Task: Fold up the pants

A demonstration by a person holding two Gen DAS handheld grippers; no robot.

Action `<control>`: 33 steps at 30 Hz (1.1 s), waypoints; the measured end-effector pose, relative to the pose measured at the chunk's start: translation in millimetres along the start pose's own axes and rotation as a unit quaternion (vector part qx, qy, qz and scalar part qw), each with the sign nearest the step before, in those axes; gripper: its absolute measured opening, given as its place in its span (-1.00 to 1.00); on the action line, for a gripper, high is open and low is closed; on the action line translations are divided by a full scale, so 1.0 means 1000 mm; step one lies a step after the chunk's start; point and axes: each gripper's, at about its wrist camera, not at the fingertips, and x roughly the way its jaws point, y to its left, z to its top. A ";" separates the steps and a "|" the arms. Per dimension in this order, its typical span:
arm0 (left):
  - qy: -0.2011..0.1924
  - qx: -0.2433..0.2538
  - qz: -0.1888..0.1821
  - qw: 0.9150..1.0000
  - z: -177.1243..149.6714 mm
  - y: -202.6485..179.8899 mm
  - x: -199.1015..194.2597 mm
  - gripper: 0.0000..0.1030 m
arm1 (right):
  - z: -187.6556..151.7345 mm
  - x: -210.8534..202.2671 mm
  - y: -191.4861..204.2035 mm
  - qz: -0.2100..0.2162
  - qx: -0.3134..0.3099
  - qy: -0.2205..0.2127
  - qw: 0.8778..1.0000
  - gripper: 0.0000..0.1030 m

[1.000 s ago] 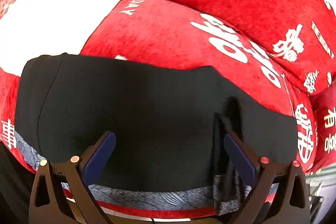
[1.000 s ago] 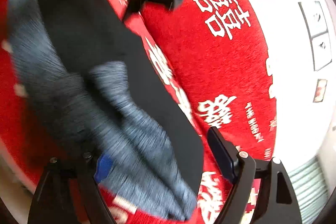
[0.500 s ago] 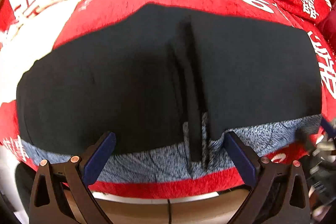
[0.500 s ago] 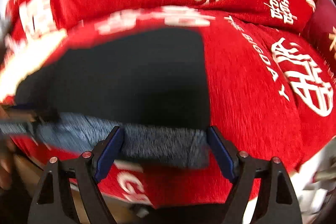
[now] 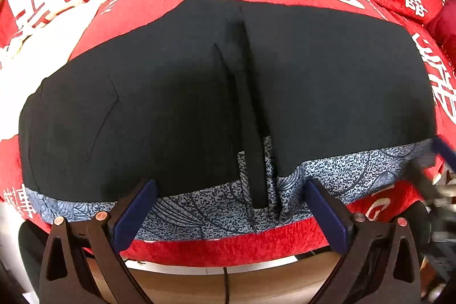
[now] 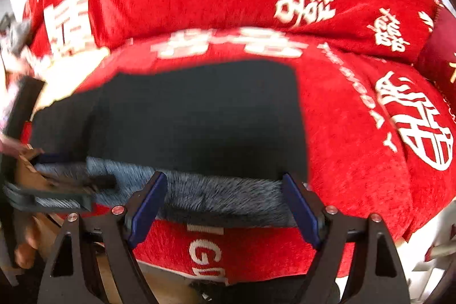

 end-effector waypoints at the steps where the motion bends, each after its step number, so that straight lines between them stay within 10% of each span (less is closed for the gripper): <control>1: 0.000 0.001 0.001 1.000 0.000 0.000 0.000 1.00 | -0.003 0.012 0.002 -0.010 -0.006 0.023 1.000 0.66; 9: -0.028 -0.006 -0.018 0.999 0.006 -0.005 -0.013 1.00 | 0.016 -0.017 -0.013 0.017 0.021 -0.034 0.999 0.69; 22: -0.022 0.002 -0.018 1.000 0.006 -0.008 0.005 1.00 | 0.114 0.080 -0.015 -0.019 0.002 0.026 0.999 1.00; 33: -0.020 0.005 -0.024 1.000 0.006 -0.006 0.008 1.00 | 0.082 0.058 -0.004 -0.044 0.030 -0.006 0.999 1.00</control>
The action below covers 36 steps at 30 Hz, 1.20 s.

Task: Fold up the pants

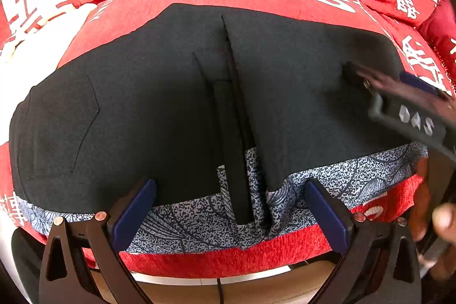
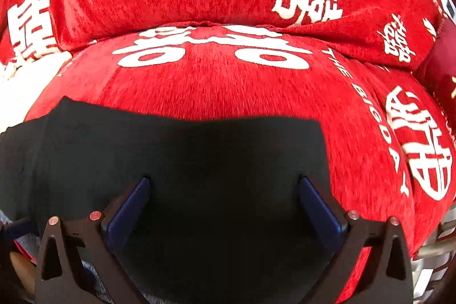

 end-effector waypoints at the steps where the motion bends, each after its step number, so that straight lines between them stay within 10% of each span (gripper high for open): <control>1: 0.000 0.000 0.000 1.000 0.000 0.000 0.000 1.00 | -0.002 -0.008 0.002 -0.008 -0.001 -0.009 1.000 1.00; 5: -0.002 0.001 0.003 1.000 -0.001 -0.001 0.000 1.00 | -0.003 -0.043 0.021 -0.005 -0.041 -0.085 0.995 1.00; 17: 0.001 -0.003 0.008 1.000 0.000 -0.002 0.001 1.00 | 0.030 0.005 0.005 0.025 0.032 -0.020 0.999 1.00; 36: -0.001 0.001 0.009 1.000 -0.002 -0.003 0.001 1.00 | -0.073 -0.047 -0.020 0.067 0.067 -0.001 0.996 0.99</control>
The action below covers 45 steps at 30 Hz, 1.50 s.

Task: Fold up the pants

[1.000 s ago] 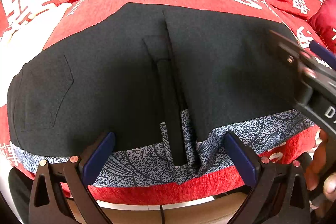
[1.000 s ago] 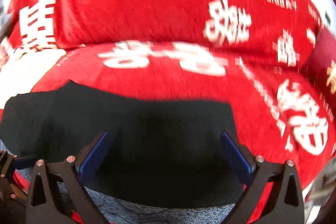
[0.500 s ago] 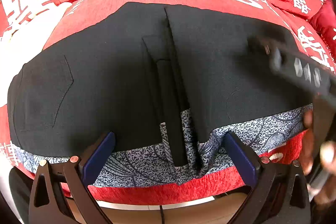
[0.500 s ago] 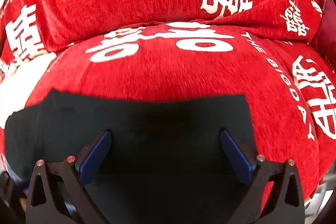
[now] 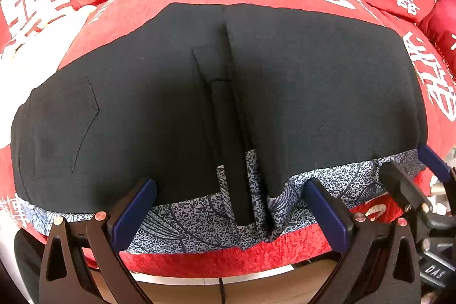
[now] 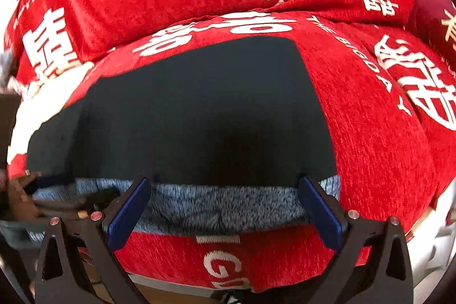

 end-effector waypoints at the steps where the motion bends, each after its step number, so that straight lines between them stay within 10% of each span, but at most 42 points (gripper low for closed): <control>1: 0.001 0.000 -0.001 1.000 0.000 0.000 0.000 1.00 | -0.002 0.001 -0.002 0.004 0.007 0.000 1.000 0.99; 10: -0.028 -0.034 -0.015 0.999 0.003 0.018 -0.023 1.00 | -0.003 -0.026 -0.014 0.052 0.030 -0.040 0.997 1.00; 17: -0.007 -0.071 -0.040 0.997 0.005 0.045 -0.018 1.00 | 0.011 0.002 0.010 -0.031 -0.011 0.001 0.999 1.00; 25: -0.044 -0.152 -0.026 0.987 -0.009 0.131 -0.036 1.00 | 0.020 0.037 0.095 -0.031 -0.125 0.017 0.991 1.00; 40: -0.049 -0.213 0.020 0.976 -0.046 0.229 -0.017 1.00 | 0.038 0.056 0.141 -0.063 -0.122 0.011 0.990 1.00; 45: -0.056 -0.225 0.004 0.973 -0.058 0.241 -0.023 1.00 | 0.021 0.042 0.195 0.011 -0.198 -0.010 0.980 1.00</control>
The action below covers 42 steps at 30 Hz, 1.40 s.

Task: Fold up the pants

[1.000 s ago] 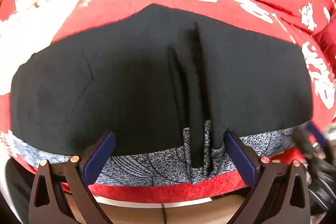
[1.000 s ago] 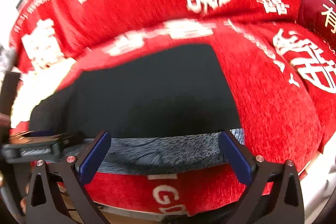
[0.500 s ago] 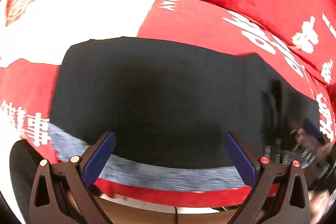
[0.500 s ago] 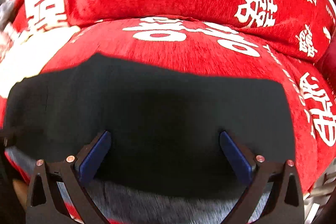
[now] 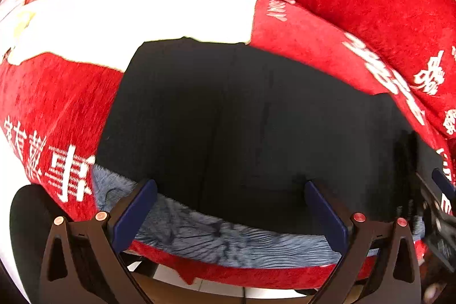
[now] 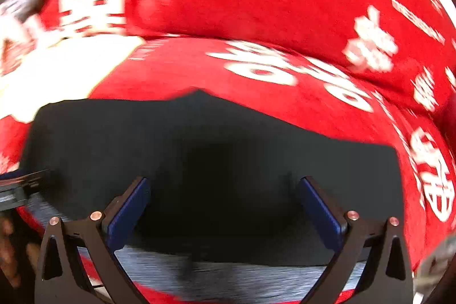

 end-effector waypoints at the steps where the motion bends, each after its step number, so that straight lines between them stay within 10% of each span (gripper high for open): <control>1: -0.005 0.012 0.000 1.000 -0.002 -0.001 -0.001 1.00 | 0.000 0.006 0.013 0.025 -0.016 0.011 1.000 1.00; 5: -0.006 0.008 -0.014 1.000 -0.003 0.003 -0.012 1.00 | -0.004 0.043 0.049 0.068 -0.061 0.070 0.993 1.00; 15: 0.029 -0.025 -0.076 0.996 0.007 0.072 0.004 1.00 | 0.069 0.063 0.091 0.183 -0.163 0.051 0.968 1.00; 25: 0.069 -0.039 -0.198 0.977 0.021 0.112 0.013 1.00 | 0.116 0.127 0.158 0.290 -0.330 0.169 0.882 0.99; 28: 0.073 -0.024 -0.214 0.974 0.025 0.107 0.016 1.00 | 0.116 0.113 0.172 0.302 -0.378 0.171 0.858 0.44; 33: 0.065 0.015 -0.236 0.970 0.035 0.106 0.014 1.00 | 0.117 0.085 0.166 0.285 -0.416 0.140 0.852 -0.60; 42: 0.079 0.069 -0.305 0.946 0.074 0.097 0.035 1.00 | 0.115 0.054 0.154 0.291 -0.425 0.086 0.853 -0.64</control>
